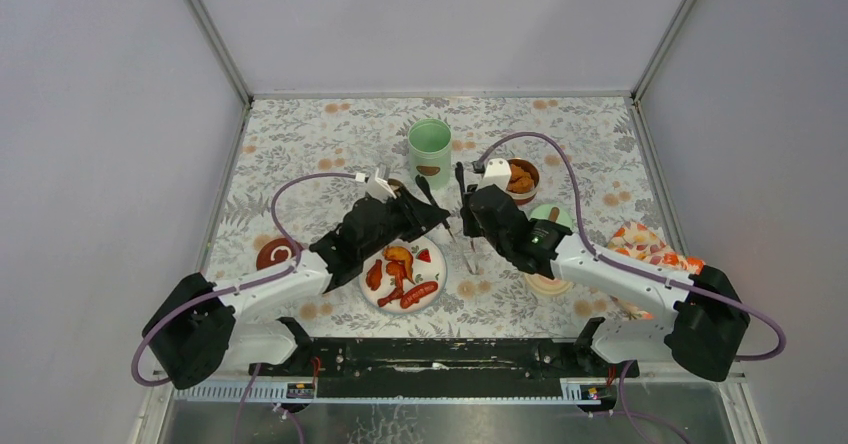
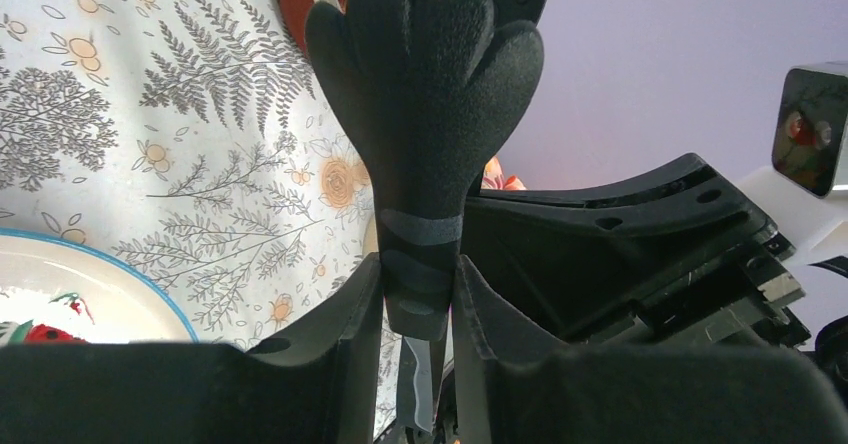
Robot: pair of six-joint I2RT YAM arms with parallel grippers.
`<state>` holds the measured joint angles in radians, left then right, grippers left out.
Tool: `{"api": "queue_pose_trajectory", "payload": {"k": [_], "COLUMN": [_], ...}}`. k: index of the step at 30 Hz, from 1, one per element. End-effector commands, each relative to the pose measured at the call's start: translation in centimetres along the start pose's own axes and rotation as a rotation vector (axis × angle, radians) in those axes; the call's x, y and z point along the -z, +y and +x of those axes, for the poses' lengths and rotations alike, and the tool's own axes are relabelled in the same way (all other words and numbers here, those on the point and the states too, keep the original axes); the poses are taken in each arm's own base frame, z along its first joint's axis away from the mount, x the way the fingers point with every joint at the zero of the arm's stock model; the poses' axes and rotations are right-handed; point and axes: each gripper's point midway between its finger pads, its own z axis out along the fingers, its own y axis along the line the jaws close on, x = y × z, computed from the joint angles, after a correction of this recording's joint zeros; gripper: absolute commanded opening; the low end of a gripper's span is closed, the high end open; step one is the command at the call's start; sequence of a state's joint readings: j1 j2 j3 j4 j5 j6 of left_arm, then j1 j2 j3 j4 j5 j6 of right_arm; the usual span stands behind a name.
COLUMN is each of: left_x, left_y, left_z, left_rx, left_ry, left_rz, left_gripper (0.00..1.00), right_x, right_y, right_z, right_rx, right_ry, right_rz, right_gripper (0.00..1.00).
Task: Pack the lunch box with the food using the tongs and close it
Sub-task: Pick up the clamp at the center of the board.
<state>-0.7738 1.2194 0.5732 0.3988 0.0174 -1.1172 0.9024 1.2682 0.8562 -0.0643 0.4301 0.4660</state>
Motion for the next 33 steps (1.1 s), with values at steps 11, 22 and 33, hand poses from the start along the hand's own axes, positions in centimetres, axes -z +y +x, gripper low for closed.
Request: {"api": "queue_pose_trajectory", "payload": {"k": [11,22,33], "left_x": [-1.7,-2.4,-1.6], "left_y": [-3.3,-4.4,0.3], "left_z": [-0.4,-3.2,-14.5], "left_rx": [0.003,-0.089,-0.252], "left_ry": [-0.027,-0.080,-0.230], "left_rz": [0.060,0.017,-0.266], "left_gripper": [0.17,0.77,0.83], "right_x": [0.5,-0.1,1.0], "right_y": [-1.7,-3.1,-7.3], "right_z": [-3.2,-2.5,-2.2], "right_rx": [-0.028,0.074,0.074], "right_ry": [-0.137,-0.085,-0.095], "right_rz": [0.060,0.141,0.253], "right_gripper": [0.00,0.00,0.00]}}
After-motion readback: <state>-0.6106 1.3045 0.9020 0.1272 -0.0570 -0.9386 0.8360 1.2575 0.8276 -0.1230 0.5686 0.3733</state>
